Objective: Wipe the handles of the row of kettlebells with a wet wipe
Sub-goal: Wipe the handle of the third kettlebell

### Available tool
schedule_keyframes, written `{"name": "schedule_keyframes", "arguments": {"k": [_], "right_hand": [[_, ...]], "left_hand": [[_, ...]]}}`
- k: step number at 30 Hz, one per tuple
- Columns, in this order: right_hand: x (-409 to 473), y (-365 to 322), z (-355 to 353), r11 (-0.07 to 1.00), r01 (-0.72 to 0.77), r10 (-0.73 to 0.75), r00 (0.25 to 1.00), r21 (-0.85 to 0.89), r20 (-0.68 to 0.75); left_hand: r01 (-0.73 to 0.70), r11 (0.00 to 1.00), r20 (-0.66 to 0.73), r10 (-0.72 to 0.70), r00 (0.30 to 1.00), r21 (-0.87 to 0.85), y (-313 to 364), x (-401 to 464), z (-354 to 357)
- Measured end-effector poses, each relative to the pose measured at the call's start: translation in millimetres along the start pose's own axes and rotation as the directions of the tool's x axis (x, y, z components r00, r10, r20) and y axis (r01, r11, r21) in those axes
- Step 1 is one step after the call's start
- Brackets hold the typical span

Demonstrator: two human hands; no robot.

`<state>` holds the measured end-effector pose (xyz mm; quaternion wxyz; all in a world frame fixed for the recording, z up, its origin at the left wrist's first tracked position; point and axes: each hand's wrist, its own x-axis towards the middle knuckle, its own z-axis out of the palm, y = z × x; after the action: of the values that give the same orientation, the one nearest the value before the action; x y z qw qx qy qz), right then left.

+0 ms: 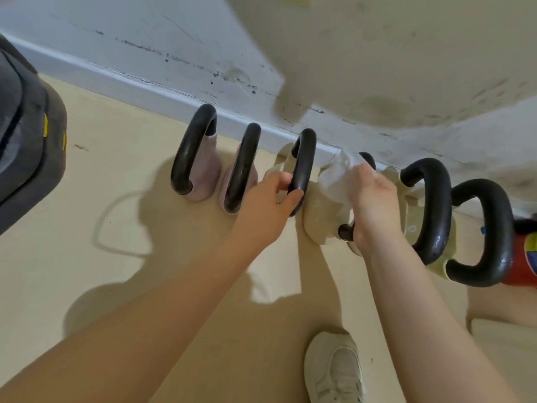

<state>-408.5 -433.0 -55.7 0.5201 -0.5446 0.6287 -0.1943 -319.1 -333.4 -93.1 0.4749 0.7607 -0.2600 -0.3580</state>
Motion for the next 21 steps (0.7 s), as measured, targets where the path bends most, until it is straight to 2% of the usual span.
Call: {"name": "schedule_keyframes", "arguments": {"k": [2, 4, 6, 8, 9, 12, 15, 18, 21], "right_hand": [[3.0, 0.6, 13.3, 0.990, 0.124, -0.122, 0.992, -0.069, 0.041], [-2.4, 1.3, 29.7, 0.982, 0.166, -0.148, 0.971, -0.088, 0.185], [-9.2, 4.7, 37.2, 0.992, 0.124, -0.117, 0.936, 0.000, 0.332], [-14.0, 8.3, 32.3, 0.984, -0.014, -0.059, 0.913, 0.176, 0.403], [-13.6, 9.4, 28.1, 0.962, -0.082, -0.035, 0.909, 0.259, 0.415], [0.2, 4.2, 22.6, 0.898, -0.204, 0.077, 0.945, 0.389, 0.318], [7.5, 2.7, 36.1, 0.933, -0.106, 0.035, 0.978, 0.345, 0.204], [-3.1, 8.5, 46.5, 0.949, -0.053, -0.033, 0.964, 0.312, 0.265], [9.3, 7.6, 49.7, 0.964, -0.046, -0.036, 0.953, 0.262, 0.300]], "left_hand": [[0.042, 0.999, 0.002, -0.042, 0.999, -0.009, 0.1, 5.1, 5.0], [0.042, 0.999, 0.006, -0.042, 0.999, 0.022, 1.4, 10.1, 6.2], [0.042, 0.999, -0.002, -0.042, 0.999, 0.030, 2.7, 12.2, 5.1], [0.056, 0.998, 0.001, -0.056, 0.998, 0.019, 3.0, 12.1, 4.1], [0.061, 0.997, -0.003, -0.061, 0.998, 0.039, 3.3, 11.9, 4.1], [0.069, 0.994, -0.011, -0.069, 0.998, 0.085, 6.0, 11.8, 4.8], [0.093, 0.989, -0.022, -0.091, 0.996, 0.114, 9.0, 11.6, 4.1], [0.122, 0.986, -0.001, -0.123, 0.992, 0.116, 10.8, 12.9, 1.5], [0.156, 0.985, 0.017, -0.158, 0.987, 0.071, 12.3, 13.4, 0.9]]}}
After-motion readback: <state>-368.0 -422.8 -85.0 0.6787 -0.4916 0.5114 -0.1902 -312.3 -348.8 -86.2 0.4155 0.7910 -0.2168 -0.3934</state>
